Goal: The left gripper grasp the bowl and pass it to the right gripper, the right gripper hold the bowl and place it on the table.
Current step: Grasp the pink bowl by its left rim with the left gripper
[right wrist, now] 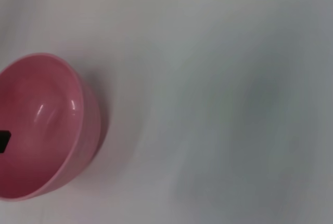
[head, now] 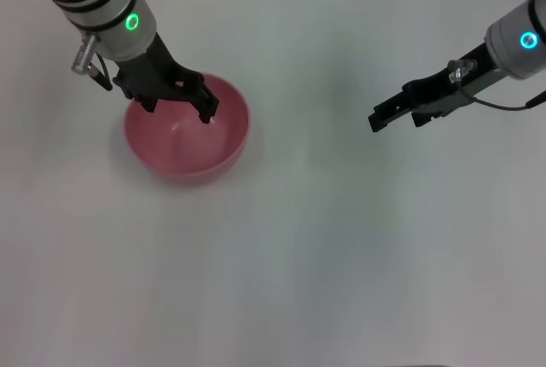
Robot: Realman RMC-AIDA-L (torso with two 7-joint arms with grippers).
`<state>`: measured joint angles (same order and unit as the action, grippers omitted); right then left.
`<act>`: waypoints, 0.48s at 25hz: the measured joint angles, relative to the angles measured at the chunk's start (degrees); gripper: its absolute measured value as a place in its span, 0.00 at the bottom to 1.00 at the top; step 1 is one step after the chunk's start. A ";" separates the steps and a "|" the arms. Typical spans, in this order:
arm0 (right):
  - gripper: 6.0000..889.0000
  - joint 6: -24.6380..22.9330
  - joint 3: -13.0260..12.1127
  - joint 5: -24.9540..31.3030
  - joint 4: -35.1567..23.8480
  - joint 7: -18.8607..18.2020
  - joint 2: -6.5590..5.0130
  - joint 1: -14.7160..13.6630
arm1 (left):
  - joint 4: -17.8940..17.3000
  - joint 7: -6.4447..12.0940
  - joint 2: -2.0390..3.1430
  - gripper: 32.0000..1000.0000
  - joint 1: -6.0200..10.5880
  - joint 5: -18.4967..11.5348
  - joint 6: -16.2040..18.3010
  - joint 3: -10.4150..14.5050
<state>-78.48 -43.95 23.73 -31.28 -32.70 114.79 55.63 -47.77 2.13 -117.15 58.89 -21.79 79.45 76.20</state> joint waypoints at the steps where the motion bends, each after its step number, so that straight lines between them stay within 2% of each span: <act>1: 0.95 0.00 0.00 0.00 0.00 0.00 0.00 0.00 | -0.03 0.00 0.00 0.88 0.00 0.00 -0.01 0.00; 12: 0.95 0.00 0.00 0.00 0.00 0.00 0.00 0.00 | -0.22 -0.02 0.00 0.87 0.00 -0.01 -0.09 0.00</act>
<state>-78.49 -43.95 23.73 -31.29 -32.70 114.79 55.63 -47.99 2.11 -117.15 58.89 -21.80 79.36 76.20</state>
